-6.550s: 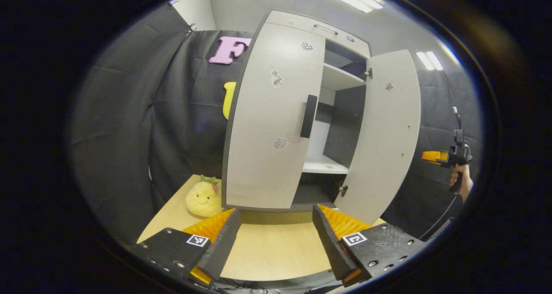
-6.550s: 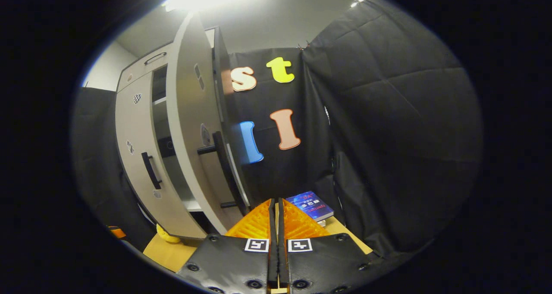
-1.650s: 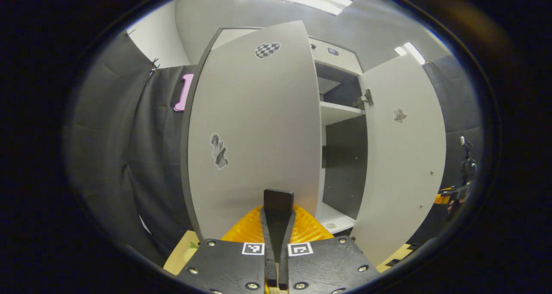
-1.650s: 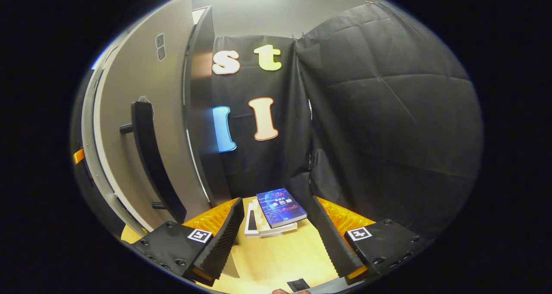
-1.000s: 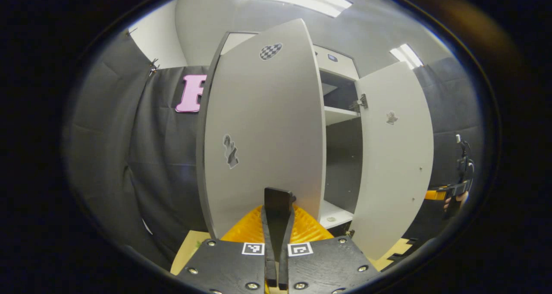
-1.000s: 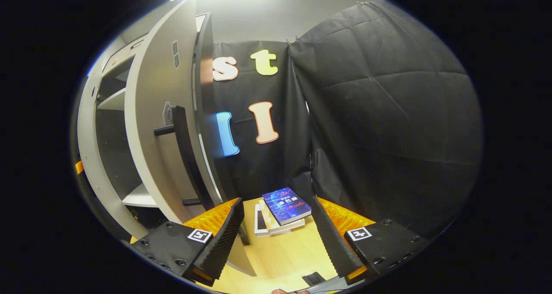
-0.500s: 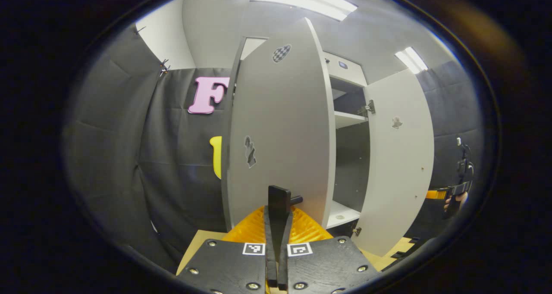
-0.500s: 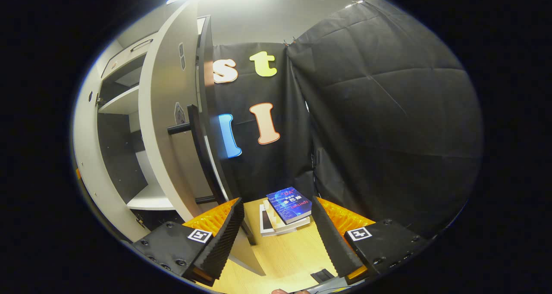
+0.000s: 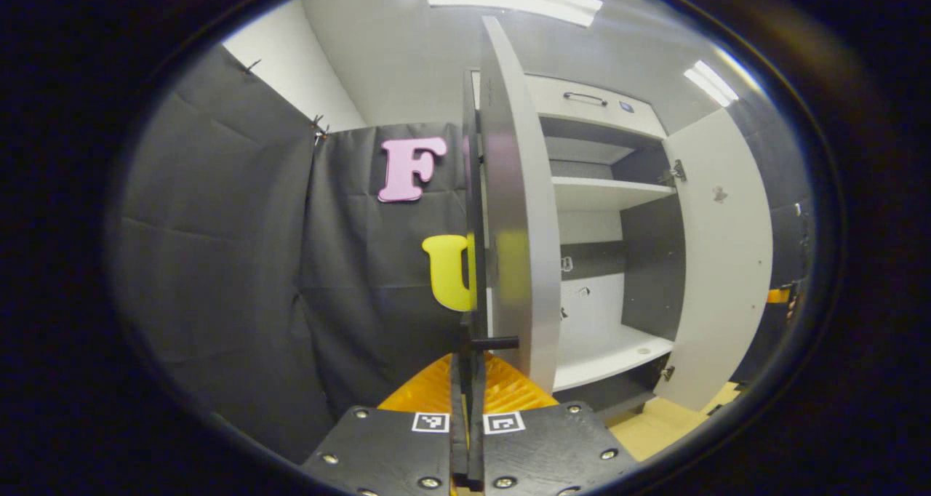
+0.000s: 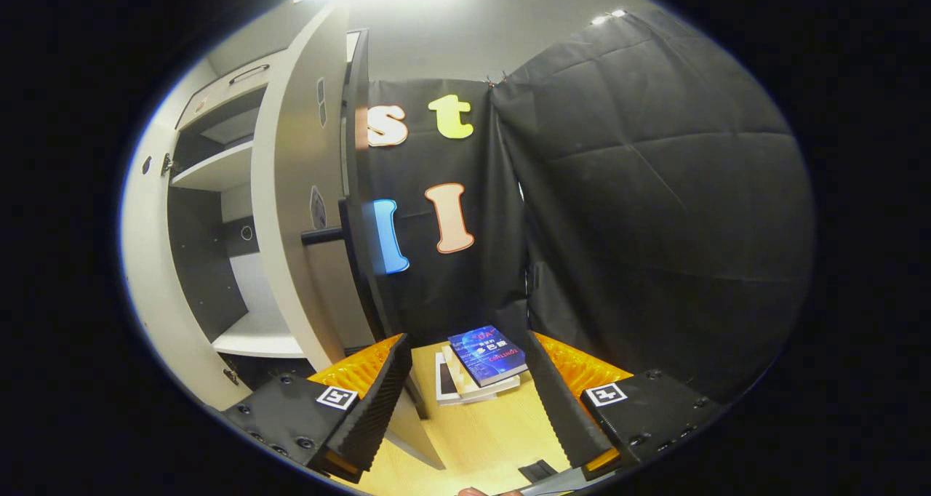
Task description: Open the right door of the double-door shoe cabinet with the right hand, and open the left door with the left hand.
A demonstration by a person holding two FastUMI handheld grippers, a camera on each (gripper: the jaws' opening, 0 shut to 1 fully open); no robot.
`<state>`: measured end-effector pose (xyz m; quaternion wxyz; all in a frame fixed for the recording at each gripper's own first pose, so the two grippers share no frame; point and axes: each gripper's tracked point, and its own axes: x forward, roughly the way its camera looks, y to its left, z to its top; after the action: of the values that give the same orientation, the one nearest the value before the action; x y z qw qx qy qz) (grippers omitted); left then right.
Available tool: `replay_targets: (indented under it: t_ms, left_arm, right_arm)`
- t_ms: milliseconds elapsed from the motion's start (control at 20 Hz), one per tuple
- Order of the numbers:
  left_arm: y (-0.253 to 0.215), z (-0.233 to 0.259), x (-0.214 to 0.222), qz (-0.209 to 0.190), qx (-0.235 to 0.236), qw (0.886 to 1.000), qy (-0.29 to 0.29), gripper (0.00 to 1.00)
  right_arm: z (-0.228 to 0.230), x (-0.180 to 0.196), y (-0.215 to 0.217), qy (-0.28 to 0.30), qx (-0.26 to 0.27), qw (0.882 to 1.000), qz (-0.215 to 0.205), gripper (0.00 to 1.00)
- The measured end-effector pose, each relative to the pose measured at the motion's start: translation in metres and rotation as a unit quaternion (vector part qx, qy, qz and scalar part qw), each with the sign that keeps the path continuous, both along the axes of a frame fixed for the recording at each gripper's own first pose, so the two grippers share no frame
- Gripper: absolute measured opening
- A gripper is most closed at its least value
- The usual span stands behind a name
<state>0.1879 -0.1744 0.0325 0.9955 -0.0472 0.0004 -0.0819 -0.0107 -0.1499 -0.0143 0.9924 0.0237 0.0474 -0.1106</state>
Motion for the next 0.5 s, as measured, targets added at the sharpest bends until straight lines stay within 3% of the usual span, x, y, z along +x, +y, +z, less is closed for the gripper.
replay_targets:
  t_ms: [50, 150, 200, 300, 500]
  left_arm:
    - [-0.010, 0.005, -0.006, -0.005, -0.014, 1.000, -0.002, 0.02]
    - [-0.013, 0.005, -0.012, 0.003, 0.003, 1.000, -0.005, 0.02]
    - [-0.010, 0.008, -0.008, 0.005, 0.009, 1.000, -0.009, 0.02]
    - [-0.011, 0.007, -0.008, 0.010, 0.021, 1.000, -0.013, 0.02]
    - [-0.009, 0.010, -0.011, 0.022, 0.025, 0.999, -0.017, 0.02]
  right_arm:
    - [0.001, -0.002, 0.002, -0.001, 0.001, 1.000, 0.000, 0.98]
    - [0.001, -0.005, 0.005, -0.001, 0.000, 1.000, 0.001, 0.98]
    - [0.002, -0.006, 0.006, 0.001, -0.005, 1.000, 0.003, 0.92]
    - [0.009, -0.010, 0.009, 0.000, -0.024, 1.000, 0.007, 0.98]
    - [0.030, -0.019, 0.015, -0.021, -0.043, 0.999, 0.020, 0.98]
